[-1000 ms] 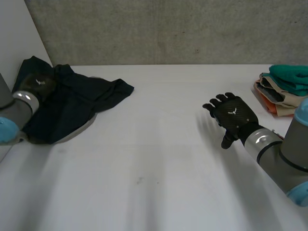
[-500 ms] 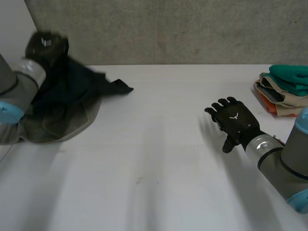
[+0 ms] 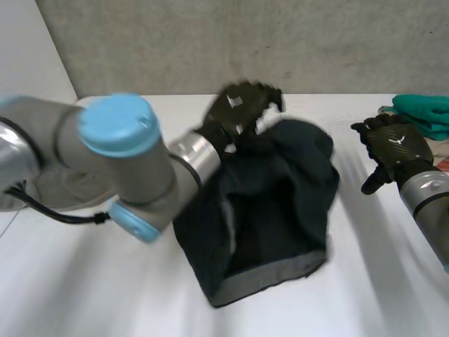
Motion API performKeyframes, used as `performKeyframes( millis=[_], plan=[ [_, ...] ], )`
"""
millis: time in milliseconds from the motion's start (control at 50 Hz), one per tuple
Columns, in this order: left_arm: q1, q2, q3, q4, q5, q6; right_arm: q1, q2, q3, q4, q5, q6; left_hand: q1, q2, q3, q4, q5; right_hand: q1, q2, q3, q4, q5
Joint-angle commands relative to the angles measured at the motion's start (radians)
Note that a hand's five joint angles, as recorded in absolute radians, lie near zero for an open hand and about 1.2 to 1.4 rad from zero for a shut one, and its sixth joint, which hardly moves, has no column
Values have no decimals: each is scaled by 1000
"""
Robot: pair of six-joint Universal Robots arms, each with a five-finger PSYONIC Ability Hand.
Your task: Fold the laundry.
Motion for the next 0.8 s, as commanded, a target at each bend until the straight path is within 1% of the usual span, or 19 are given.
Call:
performKeyframes(
  millis=[20, 120, 180, 220, 280, 300, 340, 360, 400, 440, 460, 500, 520, 560, 580, 700, 740, 800],
  plan=[
    [-34, 37, -23, -89, -4, 75, -8, 2, -14, 5, 5, 2, -368, -419, -446, -442, -441, -50, -36, -36, -37, -48],
    [6, 168, -99, -97, -1, 80, -7, -7, -24, 33, 6, 8, -369, -419, -447, -442, -442, -50, -36, -36, -37, -48],
    [50, 229, -152, -94, -1, 91, -3, -50, -33, 112, 6, 7, -366, -416, -444, -439, -439, -50, -36, -36, -37, -48],
    [90, 257, -182, -97, -1, 94, -2, -80, -52, 207, 5, 10, -369, -419, -447, -442, -442, -50, -36, -36, -37, -48],
    [133, 249, -199, -100, -1, 107, 7, -87, -75, 344, 3, 13, -369, -419, -447, -442, -442, -50, -36, -36, -37, -48],
    [168, 231, -213, -100, -1, 129, 12, -87, -76, 373, 3, 13, -369, -419, -447, -442, -442, -50, -36, -36, -37, -48],
    [202, 202, -219, -100, 3, 161, 20, -87, -72, 445, 5, 10, -366, -416, -444, -439, -439, -50, -36, -36, -37, -48],
    [220, 182, -218, -100, 4, 182, 21, -87, -64, 465, 0, 10, -366, -416, -444, -439, -439, -50, -36, -36, -37, -48],
    [266, 116, -190, -102, 15, 265, 24, -88, -51, 479, 0, 10, -366, -416, -444, -439, -439, -50, -36, -36, -37, -48],
    [297, 73, -161, -109, 18, 328, 27, -96, -12, 477, 0, 10, -366, -416, -444, -439, -439, -50, -36, -36, -37, -48],
    [327, 24, -126, -114, 21, 392, 27, -97, 8, 473, 0, 8, -366, -416, -444, -439, -439, -50, -36, -36, -37, -48],
    [346, -24, -92, -120, 30, 440, 30, -97, 46, 453, 2, 2, -369, -419, -447, -442, -442, -50, -36, -36, -37, -48],
    [360, -82, -51, -128, 53, 483, 32, -97, 58, 444, 2, -3, -369, -419, -447, -442, -442, -50, -36, -36, -37, -48],
    [369, -125, -11, -136, 87, 509, 46, -96, 94, 409, 9, -7, -369, -419, -447, -442, -442, -50, -36, -36, -37, -48],
    [375, -162, 26, -142, 131, 532, 55, -91, 107, 393, 14, -10, -363, -413, -441, -436, -436, -50, -36, -36, -37, -48],
    [389, -252, 92, -162, 223, 545, 76, -81, 189, 232, 58, -12, -363, -413, -441, -436, -436, -50, -36, -36, -37, -48],
    [389, -277, 109, -165, 233, 546, 79, -74, 204, 191, 60, -12, -354, -404, -432, -427, -427, -50, -36, -36, -37, -48],
    [388, -308, 137, -166, 236, 548, 81, -41, 220, 142, 61, -23, -287, -337, -365, -360, -360, 57, 70, 71, 70, 59]
  ],
)
